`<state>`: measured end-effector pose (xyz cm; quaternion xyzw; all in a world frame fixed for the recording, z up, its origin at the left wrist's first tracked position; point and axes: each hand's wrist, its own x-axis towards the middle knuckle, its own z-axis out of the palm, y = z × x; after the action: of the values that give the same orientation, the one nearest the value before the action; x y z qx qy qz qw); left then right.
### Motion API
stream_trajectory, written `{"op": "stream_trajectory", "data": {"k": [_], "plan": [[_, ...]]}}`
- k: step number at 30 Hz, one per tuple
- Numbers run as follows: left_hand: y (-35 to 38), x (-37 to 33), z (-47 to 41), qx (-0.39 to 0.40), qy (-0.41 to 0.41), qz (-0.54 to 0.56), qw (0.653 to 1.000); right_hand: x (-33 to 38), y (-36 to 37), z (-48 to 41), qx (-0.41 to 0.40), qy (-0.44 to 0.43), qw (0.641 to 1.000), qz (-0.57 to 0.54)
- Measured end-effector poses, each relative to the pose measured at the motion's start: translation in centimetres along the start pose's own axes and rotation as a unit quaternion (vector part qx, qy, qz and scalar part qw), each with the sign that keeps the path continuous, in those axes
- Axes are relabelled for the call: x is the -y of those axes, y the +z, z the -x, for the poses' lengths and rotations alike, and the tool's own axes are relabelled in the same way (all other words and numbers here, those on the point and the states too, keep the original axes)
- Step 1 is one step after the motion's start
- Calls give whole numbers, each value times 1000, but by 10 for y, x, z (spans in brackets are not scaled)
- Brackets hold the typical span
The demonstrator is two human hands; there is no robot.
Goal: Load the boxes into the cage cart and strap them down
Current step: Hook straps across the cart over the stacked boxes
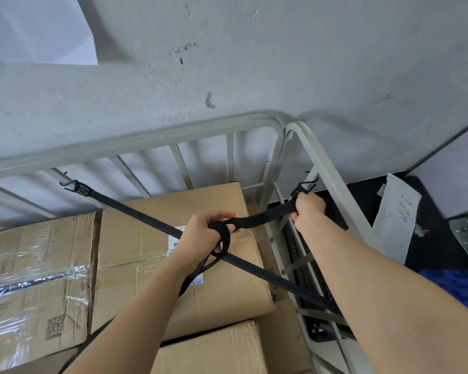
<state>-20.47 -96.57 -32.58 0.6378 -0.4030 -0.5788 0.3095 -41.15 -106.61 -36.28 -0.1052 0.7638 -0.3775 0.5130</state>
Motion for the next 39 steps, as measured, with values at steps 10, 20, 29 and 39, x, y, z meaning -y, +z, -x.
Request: {"op": "stream_trajectory", "data": {"k": [10, 20, 29, 39], "plan": [[-37, -14, 63, 11, 43, -56, 997, -41, 10, 98, 262, 85, 941, -198], [-135, -5, 178, -29, 47, -251, 966, -106, 35, 262, 380, 65, 915, -119], [-278, 8, 329, -235, 107, -80, 963, -172, 69, 402, 388, 23, 920, -58], [-410, 53, 479, -451, 122, 55, 883, -237, 117, 544, 479, -13, 868, 134]]}}
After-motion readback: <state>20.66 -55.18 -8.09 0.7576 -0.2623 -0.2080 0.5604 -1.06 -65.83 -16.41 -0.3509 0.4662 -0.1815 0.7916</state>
